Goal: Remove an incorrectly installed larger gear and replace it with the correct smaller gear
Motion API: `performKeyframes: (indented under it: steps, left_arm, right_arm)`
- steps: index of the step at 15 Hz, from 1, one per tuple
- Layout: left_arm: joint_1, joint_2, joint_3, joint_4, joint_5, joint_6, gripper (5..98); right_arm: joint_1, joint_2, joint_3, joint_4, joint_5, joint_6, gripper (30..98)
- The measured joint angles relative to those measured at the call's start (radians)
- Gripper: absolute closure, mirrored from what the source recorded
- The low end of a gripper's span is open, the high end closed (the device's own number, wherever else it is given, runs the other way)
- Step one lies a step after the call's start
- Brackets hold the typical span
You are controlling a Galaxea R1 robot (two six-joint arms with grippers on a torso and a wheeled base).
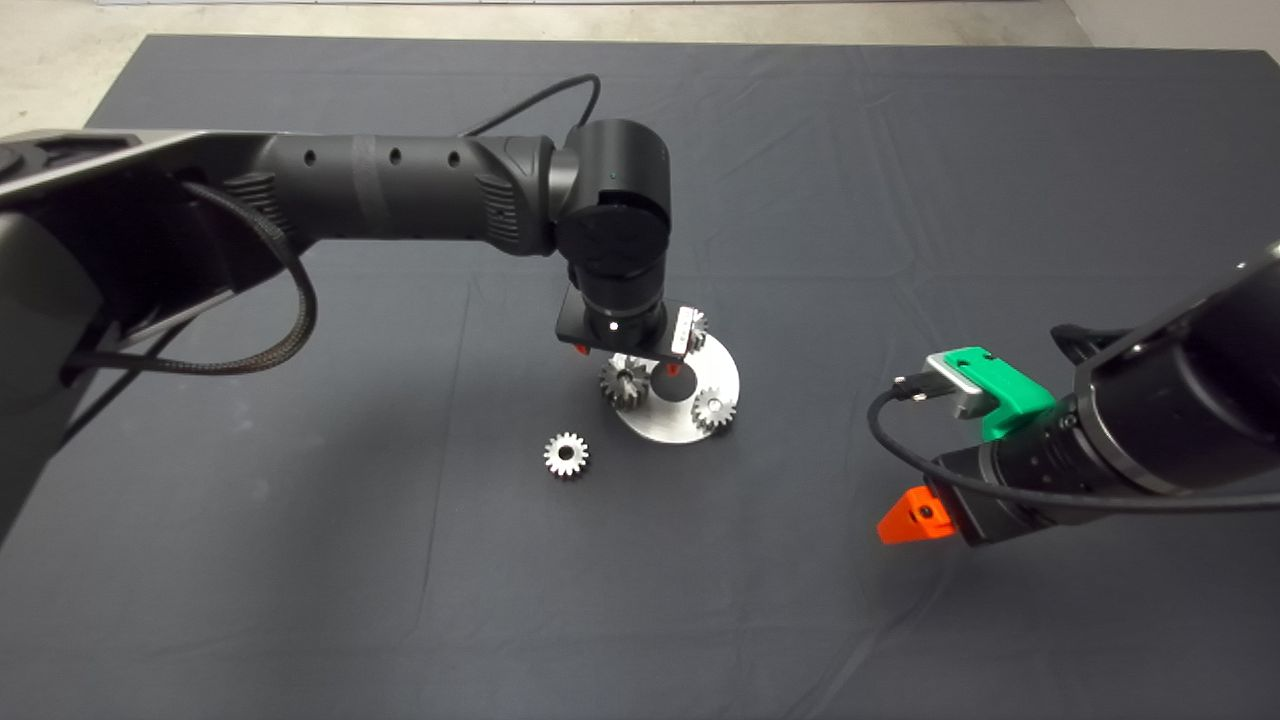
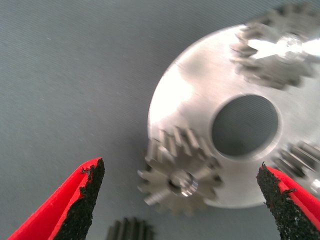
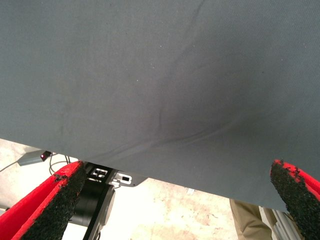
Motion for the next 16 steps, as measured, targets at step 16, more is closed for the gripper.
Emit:
performKeyframes:
  steps: [16]
  left_arm:
    - [0.042,-0.005,0.000,0.016,-0.007,-0.032,25.7]
  right_arm:
    - [0.020,0.000,0.001,0.004,0.000,0.000,30.8]
